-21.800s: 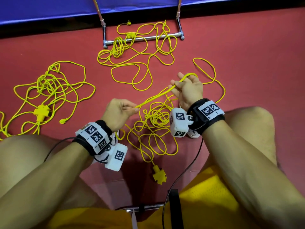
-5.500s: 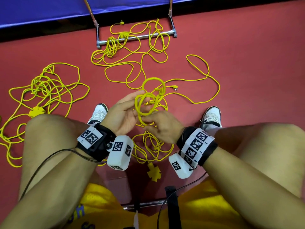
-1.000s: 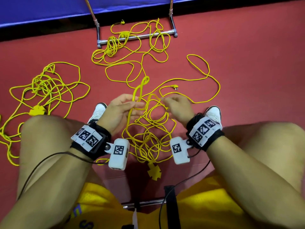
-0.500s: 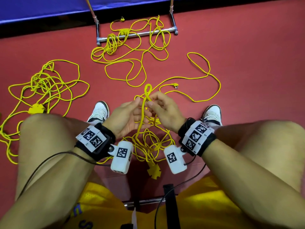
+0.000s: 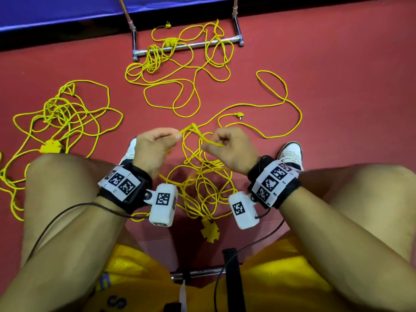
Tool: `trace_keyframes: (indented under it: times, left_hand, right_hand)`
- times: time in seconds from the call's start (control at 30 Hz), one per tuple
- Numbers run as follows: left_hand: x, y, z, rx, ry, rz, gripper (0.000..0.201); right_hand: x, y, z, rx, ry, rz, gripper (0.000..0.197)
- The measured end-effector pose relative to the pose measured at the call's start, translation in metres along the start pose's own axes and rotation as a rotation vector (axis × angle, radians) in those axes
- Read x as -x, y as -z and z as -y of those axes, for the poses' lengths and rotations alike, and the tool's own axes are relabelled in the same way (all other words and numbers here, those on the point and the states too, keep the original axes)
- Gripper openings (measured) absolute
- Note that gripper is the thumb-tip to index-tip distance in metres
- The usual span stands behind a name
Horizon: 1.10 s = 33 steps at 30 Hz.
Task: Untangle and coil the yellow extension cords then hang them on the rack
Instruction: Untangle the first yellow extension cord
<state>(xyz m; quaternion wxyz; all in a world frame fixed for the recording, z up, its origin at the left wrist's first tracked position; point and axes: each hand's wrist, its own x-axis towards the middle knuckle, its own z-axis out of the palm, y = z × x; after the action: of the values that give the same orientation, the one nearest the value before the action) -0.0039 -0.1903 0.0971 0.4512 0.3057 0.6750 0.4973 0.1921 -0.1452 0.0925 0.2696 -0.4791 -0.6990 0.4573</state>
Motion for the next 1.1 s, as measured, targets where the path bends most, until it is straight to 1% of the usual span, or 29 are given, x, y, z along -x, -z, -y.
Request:
trace_keyframes:
  times: [0.03, 0.1, 0.13, 0.17, 0.2, 0.23, 0.27, 0.37, 0.4, 0.43, 0.47, 0.53, 0.57, 0.6, 0.63, 0.67, 0.73, 0.77, 0.8, 0.83, 0.87, 0.9, 0.93, 0.97, 1.0, 1.07, 1.1]
  left_hand:
    - [-0.001, 0.001, -0.001, 0.01, -0.022, -0.027, 0.014]
    - [-0.001, 0.004, -0.003, 0.032, -0.046, -0.052, 0.023]
    - [-0.001, 0.005, -0.004, 0.038, -0.046, -0.037, 0.029]
    - [0.0, 0.006, -0.005, 0.043, -0.039, 0.004, 0.034]
    - [0.001, 0.007, -0.006, 0.04, -0.02, 0.07, 0.035]
    - [0.002, 0.007, -0.008, 0.047, 0.003, 0.143, 0.035]
    - [0.004, 0.008, -0.009, 0.063, 0.025, 0.2, 0.034]
    - [0.008, 0.014, -0.012, 0.099, 0.052, 0.281, 0.034]
    - [0.009, 0.016, -0.012, 0.089, 0.069, 0.321, 0.035]
    - [0.012, 0.017, -0.012, 0.058, 0.107, 0.382, 0.04]
    - [0.016, 0.016, -0.011, 0.009, 0.154, 0.455, 0.039]
    - [0.026, 0.01, -0.005, -0.108, 0.232, 0.59, 0.032]
    - [0.03, 0.007, 0.0, -0.167, 0.264, 0.644, 0.029]
    - [0.034, 0.004, 0.006, -0.217, 0.291, 0.678, 0.027]
    - [0.035, 0.002, 0.012, -0.261, 0.304, 0.688, 0.028]
    - [0.036, 0.001, 0.016, -0.3, 0.313, 0.671, 0.029]
    - [0.032, 0.0, 0.021, -0.348, 0.363, 0.582, 0.031]
    - [0.03, 0.0, 0.021, -0.353, 0.395, 0.536, 0.029]
    - [0.029, 0.0, 0.021, -0.36, 0.418, 0.503, 0.029]
    - [0.029, 0.0, 0.022, -0.385, 0.427, 0.489, 0.029]
    - [0.029, 0.0, 0.023, -0.436, 0.422, 0.499, 0.027]
    - [0.03, -0.001, 0.024, -0.509, 0.415, 0.538, 0.023]
    - [0.033, -0.002, 0.025, -0.57, 0.42, 0.603, 0.022]
    - [0.038, -0.002, 0.027, -0.601, 0.451, 0.68, 0.024]
    - [0.043, -0.002, 0.03, -0.6, 0.499, 0.756, 0.032]
    - [0.052, -0.003, 0.033, -0.542, 0.566, 0.871, 0.049]
    - [0.054, -0.006, 0.033, -0.507, 0.573, 0.873, 0.054]
  right_hand:
    - [-0.003, 0.005, -0.004, 0.094, 0.019, -0.047, 0.033]
    - [-0.009, 0.018, -0.013, 0.304, 0.057, -0.183, 0.019]
    - [-0.011, 0.023, -0.017, 0.382, 0.037, -0.257, 0.018]
    - [-0.012, 0.027, -0.019, 0.421, -0.006, -0.319, 0.019]
    - [-0.012, 0.029, -0.021, 0.436, -0.058, -0.357, 0.021]
    - [-0.012, 0.029, -0.021, 0.455, -0.116, -0.355, 0.024]
    - [-0.012, 0.028, -0.021, 0.478, -0.179, -0.318, 0.028]
    - [-0.014, 0.034, -0.024, 0.493, -0.341, -0.197, 0.041]
    - [-0.015, 0.039, -0.024, 0.471, -0.384, -0.187, 0.043]
    - [-0.016, 0.043, -0.023, 0.447, -0.417, -0.191, 0.043]
    - [-0.017, 0.046, -0.023, 0.424, -0.433, -0.196, 0.043]
    - [-0.018, 0.045, -0.02, 0.35, -0.404, -0.214, 0.044]
    - [-0.018, 0.04, -0.019, 0.285, -0.381, -0.211, 0.042]
    - [-0.019, 0.035, -0.018, 0.19, -0.351, -0.207, 0.033]
    - [-0.018, 0.032, -0.016, 0.084, -0.333, -0.211, 0.017]
    - [-0.018, 0.031, -0.015, -0.027, -0.293, -0.237, 0.006]
    - [-0.018, 0.033, -0.01, -0.252, -0.206, -0.301, 0.031]
    - [-0.018, 0.034, -0.005, -0.388, -0.188, -0.326, 0.036]
    - [-0.018, 0.036, -0.001, -0.528, -0.185, -0.344, 0.034]
    - [-0.018, 0.038, 0.004, -0.66, -0.185, -0.358, 0.028]
    - [-0.019, 0.041, 0.009, -0.777, -0.18, -0.375, 0.022]
    - [-0.02, 0.044, 0.011, -0.883, -0.181, -0.406, 0.02]
    - [-0.022, 0.048, 0.013, -0.957, -0.188, -0.443, 0.021]
    - [-0.023, 0.052, 0.013, -0.989, -0.221, -0.463, 0.022]
    - [-0.025, 0.055, 0.013, -1.004, -0.259, -0.462, 0.027]
    - [-0.026, 0.055, 0.012, -0.961, -0.308, -0.389, 0.04]
    - [-0.024, 0.053, 0.013, -0.912, -0.317, -0.323, 0.043]
